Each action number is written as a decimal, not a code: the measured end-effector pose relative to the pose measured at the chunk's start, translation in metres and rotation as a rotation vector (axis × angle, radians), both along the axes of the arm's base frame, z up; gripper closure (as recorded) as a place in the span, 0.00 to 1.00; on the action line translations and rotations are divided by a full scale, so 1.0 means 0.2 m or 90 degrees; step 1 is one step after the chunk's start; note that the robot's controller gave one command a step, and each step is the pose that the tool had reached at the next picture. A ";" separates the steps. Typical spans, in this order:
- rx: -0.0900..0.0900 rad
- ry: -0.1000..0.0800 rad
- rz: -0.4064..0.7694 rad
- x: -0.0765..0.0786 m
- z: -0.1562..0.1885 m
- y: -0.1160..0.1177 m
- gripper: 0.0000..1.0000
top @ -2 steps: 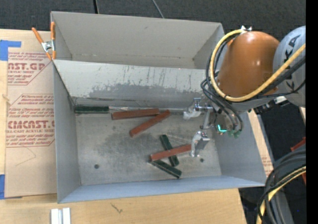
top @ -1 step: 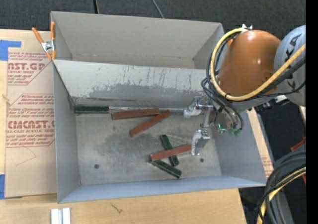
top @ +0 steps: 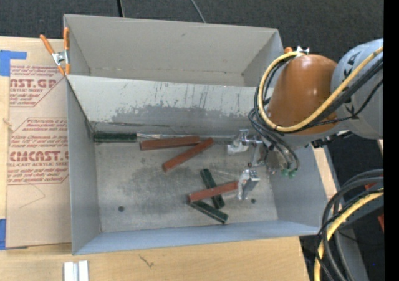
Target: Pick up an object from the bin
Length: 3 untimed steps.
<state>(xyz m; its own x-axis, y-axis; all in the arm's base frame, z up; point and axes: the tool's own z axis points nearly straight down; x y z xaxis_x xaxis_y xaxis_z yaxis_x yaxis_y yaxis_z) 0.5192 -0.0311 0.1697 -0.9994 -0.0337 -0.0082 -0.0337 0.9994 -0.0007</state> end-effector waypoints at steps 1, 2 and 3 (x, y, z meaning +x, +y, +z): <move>0.001 -0.002 -0.064 0.01 -0.48 -0.11 1.00; 0.001 -0.002 -0.064 0.01 -0.48 -0.11 1.00; 0.001 0.001 -0.048 0.04 0.31 0.00 1.00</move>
Offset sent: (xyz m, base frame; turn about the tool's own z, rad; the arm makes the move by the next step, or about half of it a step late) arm 0.0000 0.0000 0.0000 0.0000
